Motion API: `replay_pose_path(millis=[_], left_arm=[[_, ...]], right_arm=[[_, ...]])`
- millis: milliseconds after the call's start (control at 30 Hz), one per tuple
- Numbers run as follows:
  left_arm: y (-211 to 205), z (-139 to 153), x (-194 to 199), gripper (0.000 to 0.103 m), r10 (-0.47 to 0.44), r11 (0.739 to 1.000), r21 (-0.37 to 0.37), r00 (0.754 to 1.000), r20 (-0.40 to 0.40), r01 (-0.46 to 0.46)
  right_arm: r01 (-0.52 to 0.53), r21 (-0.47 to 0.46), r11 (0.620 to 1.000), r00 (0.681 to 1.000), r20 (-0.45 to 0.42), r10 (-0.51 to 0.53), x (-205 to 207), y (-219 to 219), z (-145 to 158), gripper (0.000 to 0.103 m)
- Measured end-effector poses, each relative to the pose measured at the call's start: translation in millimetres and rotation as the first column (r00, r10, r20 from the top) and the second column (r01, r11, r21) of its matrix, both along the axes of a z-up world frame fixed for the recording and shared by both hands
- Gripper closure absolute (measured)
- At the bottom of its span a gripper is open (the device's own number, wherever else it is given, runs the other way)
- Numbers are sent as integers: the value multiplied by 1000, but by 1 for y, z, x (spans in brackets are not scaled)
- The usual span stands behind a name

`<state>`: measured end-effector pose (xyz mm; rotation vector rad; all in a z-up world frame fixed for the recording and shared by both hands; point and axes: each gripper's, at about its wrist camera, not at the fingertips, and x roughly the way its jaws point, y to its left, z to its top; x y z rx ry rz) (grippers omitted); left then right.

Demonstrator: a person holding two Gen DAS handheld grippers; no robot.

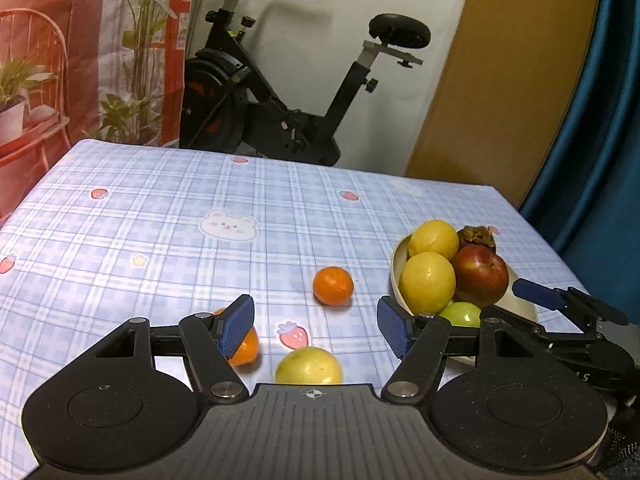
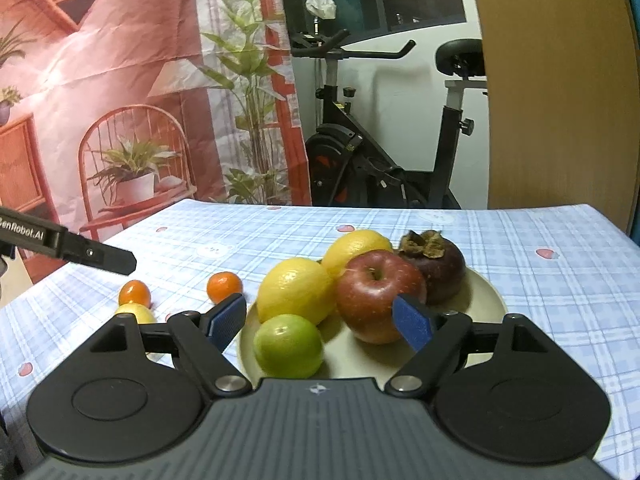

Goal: Organize fruits
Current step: 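Move the left gripper to the green round fruit and close on it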

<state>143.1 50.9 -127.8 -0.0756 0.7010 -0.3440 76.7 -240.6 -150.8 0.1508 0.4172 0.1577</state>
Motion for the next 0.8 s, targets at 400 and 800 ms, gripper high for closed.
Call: replay_pose_path(millis=[400,800], left_arm=[[33,5,-3,33,44,998,-34,998,37,-43],[37,-15,-9,34,-20,993,-112,1000,7,21]], right_arm=[[-135,-6,991,989,-60,135,25,44,22,26],[-384,-129,914,911,-215,352,45,131,5,39]])
